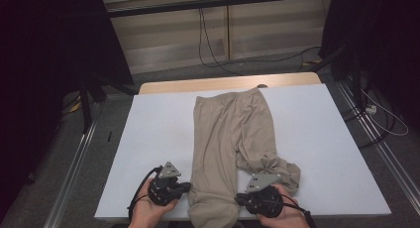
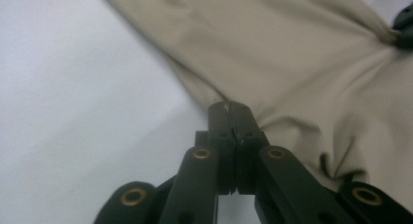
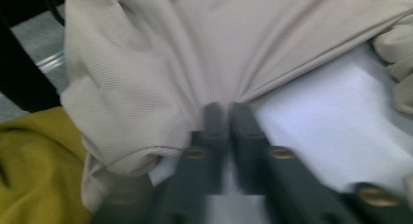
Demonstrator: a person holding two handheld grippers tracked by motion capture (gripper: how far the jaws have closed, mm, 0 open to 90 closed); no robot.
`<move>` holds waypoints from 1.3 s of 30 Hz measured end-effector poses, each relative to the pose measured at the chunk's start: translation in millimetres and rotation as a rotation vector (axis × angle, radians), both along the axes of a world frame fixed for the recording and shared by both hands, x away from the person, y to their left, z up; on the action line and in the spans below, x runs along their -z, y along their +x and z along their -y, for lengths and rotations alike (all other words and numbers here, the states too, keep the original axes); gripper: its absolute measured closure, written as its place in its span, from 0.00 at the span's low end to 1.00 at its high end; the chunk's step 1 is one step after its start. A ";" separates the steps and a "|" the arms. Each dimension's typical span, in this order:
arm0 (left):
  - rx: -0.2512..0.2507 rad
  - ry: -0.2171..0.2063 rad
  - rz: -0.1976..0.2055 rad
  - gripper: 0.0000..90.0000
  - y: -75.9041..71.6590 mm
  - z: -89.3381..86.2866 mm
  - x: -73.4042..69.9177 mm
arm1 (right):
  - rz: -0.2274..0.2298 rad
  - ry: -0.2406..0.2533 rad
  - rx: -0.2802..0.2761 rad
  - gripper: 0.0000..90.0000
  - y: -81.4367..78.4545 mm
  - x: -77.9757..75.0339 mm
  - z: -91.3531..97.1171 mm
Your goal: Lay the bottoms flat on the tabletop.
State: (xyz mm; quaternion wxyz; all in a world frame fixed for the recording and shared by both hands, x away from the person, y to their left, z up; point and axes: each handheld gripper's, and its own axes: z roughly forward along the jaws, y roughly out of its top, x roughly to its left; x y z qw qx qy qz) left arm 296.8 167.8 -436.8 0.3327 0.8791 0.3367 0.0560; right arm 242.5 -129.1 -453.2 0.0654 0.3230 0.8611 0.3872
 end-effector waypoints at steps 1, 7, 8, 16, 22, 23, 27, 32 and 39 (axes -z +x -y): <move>0.000 0.003 0.011 0.90 -0.1 0.6 0.0 | -0.006 0.006 0.023 0.72 0.9 -0.1 2.1; -0.003 -0.086 0.072 0.58 1.2 0.0 -6.0 | -0.004 0.045 0.158 0.66 3.1 -8.6 31.7; -0.010 -0.099 0.080 0.54 2.4 0.0 -6.0 | 0.012 0.038 0.170 0.64 1.4 -9.4 36.0; -0.033 -0.140 0.148 0.31 5.6 2.2 -6.8 | 0.024 0.011 0.306 0.55 -14.4 -3.5 78.8; -0.044 -0.140 0.157 0.29 5.9 1.2 -6.3 | 0.074 -0.047 0.344 0.49 1.6 2.6 75.9; -0.045 -0.137 0.161 0.29 6.9 0.9 -5.8 | 0.090 -0.060 0.345 0.49 5.5 3.2 74.4; -0.054 -0.135 0.162 0.29 8.1 1.2 -5.6 | 0.152 -0.124 0.370 0.55 21.8 4.8 66.9; -0.055 -0.136 0.159 0.29 8.5 0.8 -5.6 | 0.183 -0.094 0.395 0.93 33.6 -8.8 77.2; -0.058 -0.138 0.157 0.29 9.9 2.6 -4.9 | 0.278 -0.013 0.417 0.94 61.6 -30.5 79.9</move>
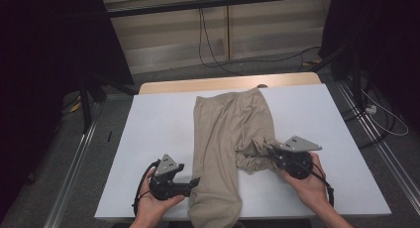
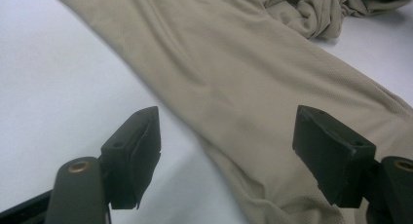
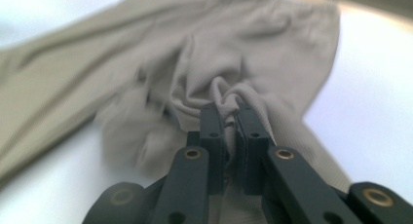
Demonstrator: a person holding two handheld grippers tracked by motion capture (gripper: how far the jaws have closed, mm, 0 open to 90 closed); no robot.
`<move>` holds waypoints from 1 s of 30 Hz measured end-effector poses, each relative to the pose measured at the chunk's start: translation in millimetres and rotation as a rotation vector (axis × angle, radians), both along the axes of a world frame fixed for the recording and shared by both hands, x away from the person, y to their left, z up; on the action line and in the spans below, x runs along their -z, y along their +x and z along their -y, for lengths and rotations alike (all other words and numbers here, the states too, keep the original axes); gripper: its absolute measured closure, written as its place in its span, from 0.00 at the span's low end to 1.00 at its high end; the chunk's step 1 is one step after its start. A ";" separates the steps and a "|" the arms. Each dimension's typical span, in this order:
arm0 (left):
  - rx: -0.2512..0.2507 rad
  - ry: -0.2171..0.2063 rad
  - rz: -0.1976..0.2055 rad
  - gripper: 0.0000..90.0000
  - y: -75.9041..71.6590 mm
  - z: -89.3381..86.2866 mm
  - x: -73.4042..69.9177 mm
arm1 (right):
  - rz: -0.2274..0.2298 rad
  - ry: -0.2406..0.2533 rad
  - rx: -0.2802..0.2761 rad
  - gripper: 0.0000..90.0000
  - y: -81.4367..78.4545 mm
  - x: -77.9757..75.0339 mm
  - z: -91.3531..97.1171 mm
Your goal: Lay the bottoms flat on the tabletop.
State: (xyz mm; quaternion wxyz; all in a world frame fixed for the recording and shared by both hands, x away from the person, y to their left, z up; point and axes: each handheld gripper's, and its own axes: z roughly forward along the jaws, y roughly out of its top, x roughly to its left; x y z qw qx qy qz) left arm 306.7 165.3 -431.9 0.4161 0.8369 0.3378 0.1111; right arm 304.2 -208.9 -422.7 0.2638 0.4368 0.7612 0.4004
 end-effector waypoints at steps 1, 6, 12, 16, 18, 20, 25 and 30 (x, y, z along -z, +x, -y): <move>-0.001 0.000 -0.001 0.29 0.0 0.0 0.1 | 0.012 0.009 0.002 0.94 9.2 -1.8 -2.2; -0.007 -0.005 -0.003 0.29 0.9 -2.3 0.1 | -0.006 0.043 -0.035 0.93 43.8 4.8 -17.8; -0.014 -0.013 0.001 0.26 0.8 -4.0 -0.7 | -0.138 0.054 -0.079 0.75 52.3 30.3 -31.4; -0.017 -0.013 0.001 0.26 0.7 -3.9 -0.8 | -0.094 0.087 -0.068 0.55 34.5 14.8 -23.5; -0.015 -0.008 0.001 0.26 1.0 -3.9 -0.8 | -0.070 0.111 -0.053 0.53 24.3 7.7 -16.8; -0.015 -0.008 0.001 0.26 1.0 -3.7 -0.8 | -0.060 0.130 -0.047 0.53 10.5 1.0 -7.8; -0.016 -0.005 -0.001 0.26 1.7 -3.1 -0.4 | -0.124 0.142 -0.011 0.57 -23.2 5.4 8.6; -0.012 -0.009 -0.003 0.26 2.0 -1.8 -0.7 | -0.221 0.075 0.049 0.49 -36.8 21.9 11.9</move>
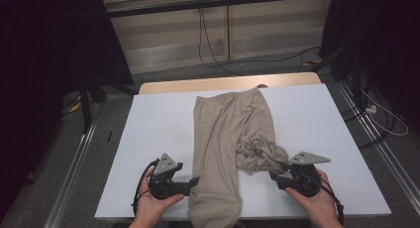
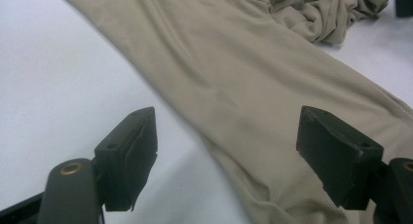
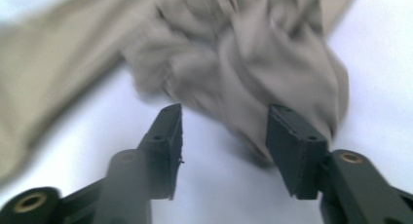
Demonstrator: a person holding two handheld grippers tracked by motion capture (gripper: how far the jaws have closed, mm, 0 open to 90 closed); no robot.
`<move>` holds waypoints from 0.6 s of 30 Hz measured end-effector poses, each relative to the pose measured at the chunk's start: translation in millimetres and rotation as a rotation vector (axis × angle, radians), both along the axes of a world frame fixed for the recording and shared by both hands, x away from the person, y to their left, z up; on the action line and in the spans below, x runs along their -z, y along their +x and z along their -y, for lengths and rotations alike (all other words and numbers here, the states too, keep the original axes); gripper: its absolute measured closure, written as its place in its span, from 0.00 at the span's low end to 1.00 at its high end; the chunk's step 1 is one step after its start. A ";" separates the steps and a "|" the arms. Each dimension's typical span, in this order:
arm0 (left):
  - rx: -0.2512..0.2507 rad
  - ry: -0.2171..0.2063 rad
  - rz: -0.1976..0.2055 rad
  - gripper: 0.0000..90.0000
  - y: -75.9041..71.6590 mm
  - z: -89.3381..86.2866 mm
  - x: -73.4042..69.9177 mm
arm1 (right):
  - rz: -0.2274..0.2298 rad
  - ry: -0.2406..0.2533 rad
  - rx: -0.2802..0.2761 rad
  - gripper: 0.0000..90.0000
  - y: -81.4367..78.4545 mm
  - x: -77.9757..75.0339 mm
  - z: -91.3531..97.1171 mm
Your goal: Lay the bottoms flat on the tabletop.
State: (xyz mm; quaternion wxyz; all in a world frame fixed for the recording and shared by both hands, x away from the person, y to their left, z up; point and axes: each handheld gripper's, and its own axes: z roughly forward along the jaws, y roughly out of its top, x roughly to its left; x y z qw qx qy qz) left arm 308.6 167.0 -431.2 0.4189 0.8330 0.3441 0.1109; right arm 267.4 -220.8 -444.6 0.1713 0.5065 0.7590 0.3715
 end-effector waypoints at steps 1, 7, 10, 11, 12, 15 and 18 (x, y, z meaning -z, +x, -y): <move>0.003 0.000 0.000 0.26 0.2 0.2 0.0 | -0.009 -0.010 0.008 0.44 3.3 3.3 -0.7; 0.005 0.000 0.003 0.26 0.8 -0.2 0.1 | -0.019 0.040 -0.027 0.26 28.5 10.1 -9.4; 0.005 0.003 0.003 0.26 0.1 -0.3 -0.2 | -0.014 0.052 -0.050 0.24 37.4 12.1 -19.6; 0.006 0.000 0.004 0.26 -0.2 -0.1 -0.2 | -0.010 0.042 -0.066 0.23 39.5 12.5 -25.0; 0.007 0.003 0.005 0.26 -0.4 0.1 -0.2 | -0.008 0.043 -0.074 0.23 40.4 12.1 -27.9; 0.009 0.005 0.002 0.26 0.3 0.3 0.0 | 0.013 0.036 -0.111 0.23 47.0 10.9 -38.7; 0.010 0.006 0.004 0.26 0.5 0.2 -0.1 | 0.019 0.004 -0.137 0.23 56.3 14.5 -48.3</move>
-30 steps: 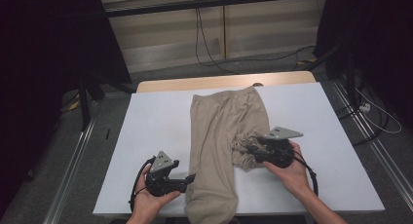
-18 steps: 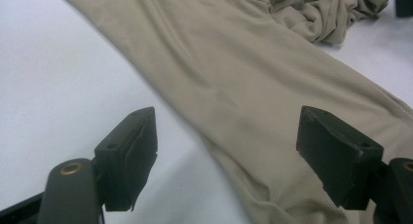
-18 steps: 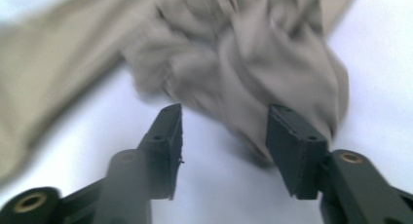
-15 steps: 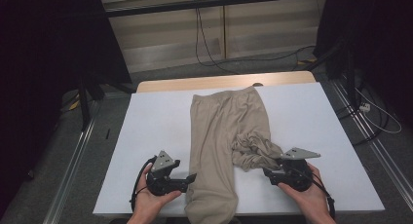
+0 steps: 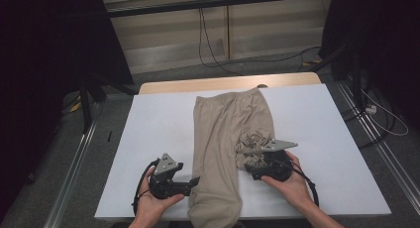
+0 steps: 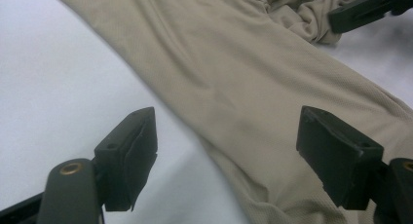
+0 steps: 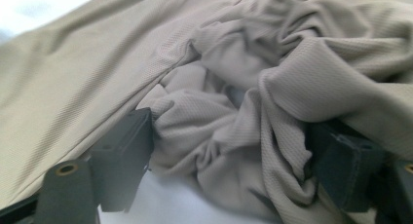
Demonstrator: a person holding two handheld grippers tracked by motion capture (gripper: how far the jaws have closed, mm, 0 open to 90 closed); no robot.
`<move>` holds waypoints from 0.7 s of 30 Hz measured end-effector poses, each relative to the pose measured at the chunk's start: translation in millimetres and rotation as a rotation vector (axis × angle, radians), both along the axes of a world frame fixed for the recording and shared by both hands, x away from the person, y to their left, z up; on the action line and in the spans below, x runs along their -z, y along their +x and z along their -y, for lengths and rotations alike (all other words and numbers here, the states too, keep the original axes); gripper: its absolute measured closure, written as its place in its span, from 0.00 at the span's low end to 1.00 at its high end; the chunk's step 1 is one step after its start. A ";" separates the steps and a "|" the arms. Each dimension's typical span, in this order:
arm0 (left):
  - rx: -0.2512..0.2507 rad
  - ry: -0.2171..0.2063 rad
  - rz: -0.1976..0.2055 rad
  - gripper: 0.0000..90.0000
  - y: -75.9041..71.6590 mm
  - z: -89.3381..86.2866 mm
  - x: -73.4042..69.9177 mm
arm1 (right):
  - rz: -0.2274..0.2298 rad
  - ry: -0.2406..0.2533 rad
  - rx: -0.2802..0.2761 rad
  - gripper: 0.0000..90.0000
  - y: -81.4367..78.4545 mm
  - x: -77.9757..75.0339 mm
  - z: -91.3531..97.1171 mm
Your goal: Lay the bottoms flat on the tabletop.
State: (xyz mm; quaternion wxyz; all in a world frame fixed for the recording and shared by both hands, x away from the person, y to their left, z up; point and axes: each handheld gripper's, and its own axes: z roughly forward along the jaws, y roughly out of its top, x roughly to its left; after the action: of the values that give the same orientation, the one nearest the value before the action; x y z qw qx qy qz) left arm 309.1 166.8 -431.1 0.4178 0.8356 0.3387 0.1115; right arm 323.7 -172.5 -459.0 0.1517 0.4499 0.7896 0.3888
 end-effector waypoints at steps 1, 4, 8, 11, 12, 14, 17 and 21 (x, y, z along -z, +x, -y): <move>-0.001 -0.002 -0.003 0.26 -0.3 0.0 0.1 | -0.006 -0.014 -0.006 0.21 3.5 2.1 -2.8; 0.000 -0.004 -0.005 0.26 -0.1 -0.7 0.0 | 0.009 -0.035 -0.014 0.22 8.9 4.5 -8.4; 0.002 0.000 -0.007 0.26 0.4 0.2 0.6 | 0.046 -0.081 -0.022 0.52 3.6 4.5 -9.8; 0.004 0.000 -0.005 0.26 -0.4 0.4 0.2 | 0.046 -0.084 -0.027 0.75 0.5 1.6 -6.4; 0.001 -0.001 -0.004 0.26 -0.5 0.1 0.2 | 0.049 -0.088 -0.037 0.81 0.4 0.7 -4.9; -0.003 -0.001 -0.004 0.26 0.2 -0.9 0.2 | 0.034 -0.074 -0.040 0.86 -0.8 -1.4 -0.5; -0.006 0.003 -0.013 0.26 0.7 -1.9 -0.1 | 0.026 -0.052 -0.048 0.87 -7.2 -6.0 8.0; -0.005 0.001 -0.005 0.26 0.2 -0.9 0.2 | 0.030 -0.020 -0.057 0.88 -21.5 -13.8 18.7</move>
State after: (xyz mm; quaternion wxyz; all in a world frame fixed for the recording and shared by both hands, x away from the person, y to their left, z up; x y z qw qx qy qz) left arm 309.3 167.8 -431.3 0.4164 0.8352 0.3418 0.1106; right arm 302.2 -191.2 -445.3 0.1568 0.4198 0.8035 0.3918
